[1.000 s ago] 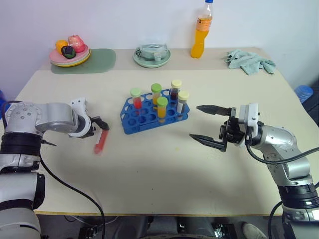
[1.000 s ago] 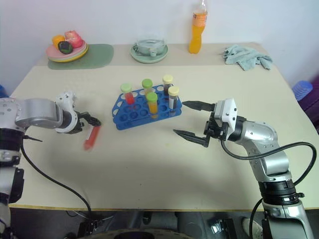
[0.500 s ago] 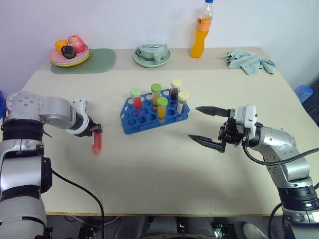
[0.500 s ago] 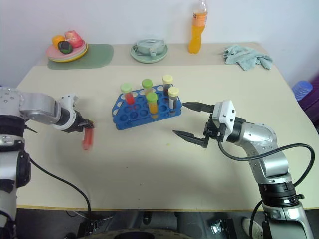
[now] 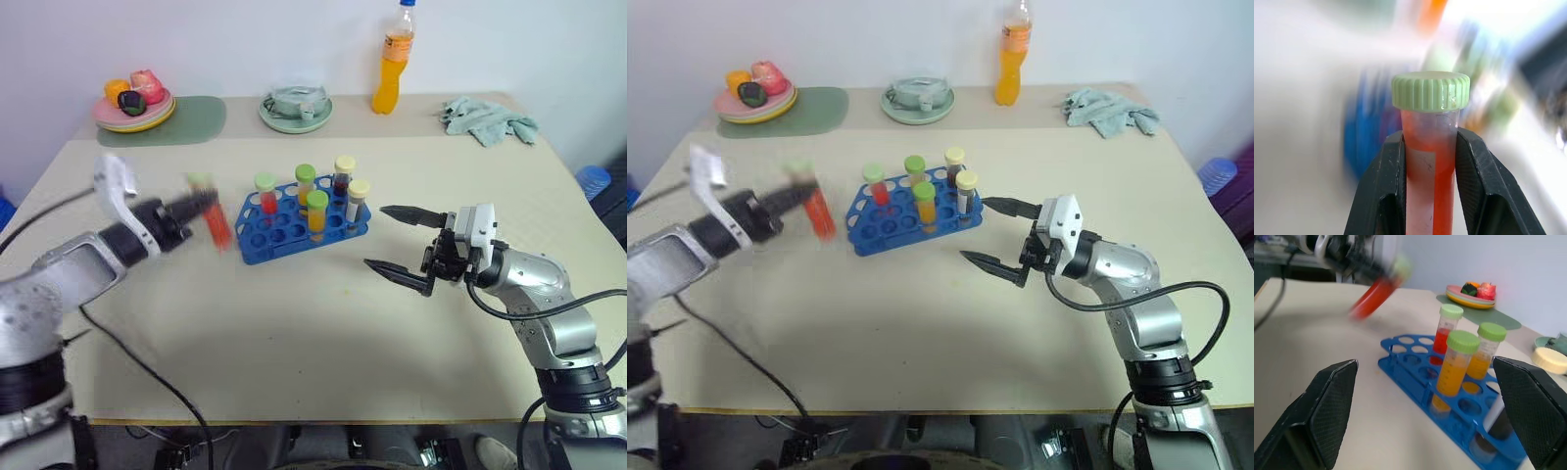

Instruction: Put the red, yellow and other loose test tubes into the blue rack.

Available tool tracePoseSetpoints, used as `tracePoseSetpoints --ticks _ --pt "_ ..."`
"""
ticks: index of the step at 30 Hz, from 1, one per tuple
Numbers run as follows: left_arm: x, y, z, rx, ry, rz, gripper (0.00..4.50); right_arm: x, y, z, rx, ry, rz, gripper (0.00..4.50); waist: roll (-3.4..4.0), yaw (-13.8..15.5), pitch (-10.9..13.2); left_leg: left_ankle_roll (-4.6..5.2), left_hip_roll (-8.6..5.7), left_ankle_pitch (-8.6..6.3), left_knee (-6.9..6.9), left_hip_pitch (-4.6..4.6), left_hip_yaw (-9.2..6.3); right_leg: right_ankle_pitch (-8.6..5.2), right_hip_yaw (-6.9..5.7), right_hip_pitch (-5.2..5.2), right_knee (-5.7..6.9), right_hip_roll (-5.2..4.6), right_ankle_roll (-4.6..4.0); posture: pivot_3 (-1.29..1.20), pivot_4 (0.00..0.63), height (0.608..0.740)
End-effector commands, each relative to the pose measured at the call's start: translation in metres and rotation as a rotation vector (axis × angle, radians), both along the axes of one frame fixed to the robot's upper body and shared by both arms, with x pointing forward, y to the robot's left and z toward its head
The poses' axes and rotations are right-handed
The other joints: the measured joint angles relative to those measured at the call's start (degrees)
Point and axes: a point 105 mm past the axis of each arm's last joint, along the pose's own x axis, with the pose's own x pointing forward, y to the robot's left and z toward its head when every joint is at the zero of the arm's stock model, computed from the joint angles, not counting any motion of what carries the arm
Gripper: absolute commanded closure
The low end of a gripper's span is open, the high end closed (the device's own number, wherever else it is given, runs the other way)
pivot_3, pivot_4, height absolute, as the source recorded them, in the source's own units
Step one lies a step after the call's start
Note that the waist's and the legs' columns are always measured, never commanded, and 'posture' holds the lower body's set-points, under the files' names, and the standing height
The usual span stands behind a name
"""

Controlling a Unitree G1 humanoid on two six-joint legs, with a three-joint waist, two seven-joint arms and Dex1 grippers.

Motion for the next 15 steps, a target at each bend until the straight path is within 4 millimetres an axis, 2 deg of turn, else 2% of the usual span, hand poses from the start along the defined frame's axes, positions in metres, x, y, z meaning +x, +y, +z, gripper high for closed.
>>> tracePoseSetpoints --ticks 1,7,10,15 --pt "-0.002 -0.015 0.022 0.046 -0.285 -0.022 3.72 -0.003 -0.001 0.008 0.024 -0.037 -0.03 0.0 0.04 0.4 -0.02 0.06 0.0 -0.03 0.01 0.01 0.06 0.01 0.03 0.01 -0.04 0.0 0.01 0.0 0.15 0.74" --pt "0.013 -0.037 0.011 0.077 -0.447 -0.066 3.72 -0.009 0.0 0.008 0.056 -0.048 -0.086 0.0 0.0 0.98 0.0 0.2 0.02 -0.03 0.02 0.01 0.07 0.02 0.01 -0.05 0.02 0.0 0.06 0.0 0.15 0.74" --pt "0.023 -0.047 -0.008 0.066 -0.472 -0.086 3.72 -0.012 -0.004 0.0 0.046 -0.054 -0.143 0.0 0.02 0.94 -0.03 0.22 0.01 -0.03 0.05 0.01 0.09 0.08 0.03 -0.02 0.02 0.0 0.16 0.0 0.15 0.74" --pt "0.035 -0.058 -0.025 0.068 -0.477 -0.139 3.72 -0.018 -0.002 -0.006 0.053 -0.063 -0.204 0.0 0.0 0.81 -0.01 0.26 0.03 -0.02 0.06 0.02 0.07 0.13 0.03 -0.06 0.06 0.04 0.25 0.0 0.15 0.74"
